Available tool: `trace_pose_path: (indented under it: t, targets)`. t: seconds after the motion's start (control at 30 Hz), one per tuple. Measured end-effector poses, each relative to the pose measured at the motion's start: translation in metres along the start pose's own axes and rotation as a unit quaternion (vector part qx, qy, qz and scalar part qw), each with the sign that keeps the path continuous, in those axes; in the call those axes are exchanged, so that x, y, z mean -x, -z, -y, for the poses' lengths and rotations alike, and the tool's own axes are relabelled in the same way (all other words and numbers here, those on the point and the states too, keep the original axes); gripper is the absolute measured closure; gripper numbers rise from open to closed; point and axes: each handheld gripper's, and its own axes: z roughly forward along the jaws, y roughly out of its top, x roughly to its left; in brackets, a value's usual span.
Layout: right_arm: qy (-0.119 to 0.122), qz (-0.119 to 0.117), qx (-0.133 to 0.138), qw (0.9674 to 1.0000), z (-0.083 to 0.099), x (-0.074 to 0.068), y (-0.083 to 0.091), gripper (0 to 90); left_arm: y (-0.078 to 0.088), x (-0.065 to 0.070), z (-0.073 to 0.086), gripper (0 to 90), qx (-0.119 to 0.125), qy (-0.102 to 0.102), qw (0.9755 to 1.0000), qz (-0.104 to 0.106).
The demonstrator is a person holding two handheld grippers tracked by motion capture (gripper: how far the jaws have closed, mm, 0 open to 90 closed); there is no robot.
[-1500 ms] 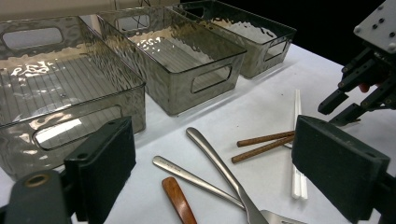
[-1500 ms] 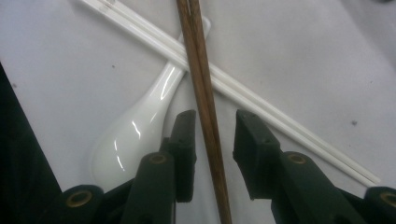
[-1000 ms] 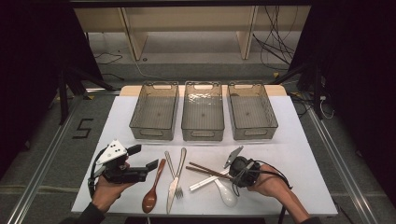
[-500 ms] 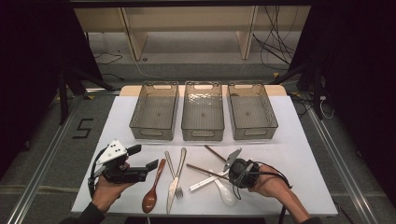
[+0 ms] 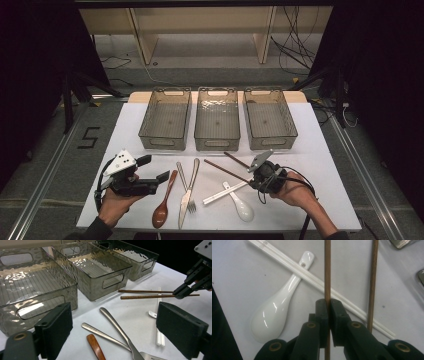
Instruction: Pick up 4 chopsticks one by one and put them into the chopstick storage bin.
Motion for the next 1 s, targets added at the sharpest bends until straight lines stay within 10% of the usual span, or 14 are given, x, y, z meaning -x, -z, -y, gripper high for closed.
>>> trace_pose_path:
  t: [0.57,1.0]
  targets:
    - [-0.028,0.021,0.060,0.9976,-0.011,0.003,0.014,86.2,0.000,-0.001,0.000,13.0,0.000,0.002,1.0000,-0.003]
    - [-0.046,0.026,0.153,0.9869,-0.036,-0.009,0.019,86.1,-0.031,0.018,-0.016,14.2,0.007,0.046,0.9980,0.042]
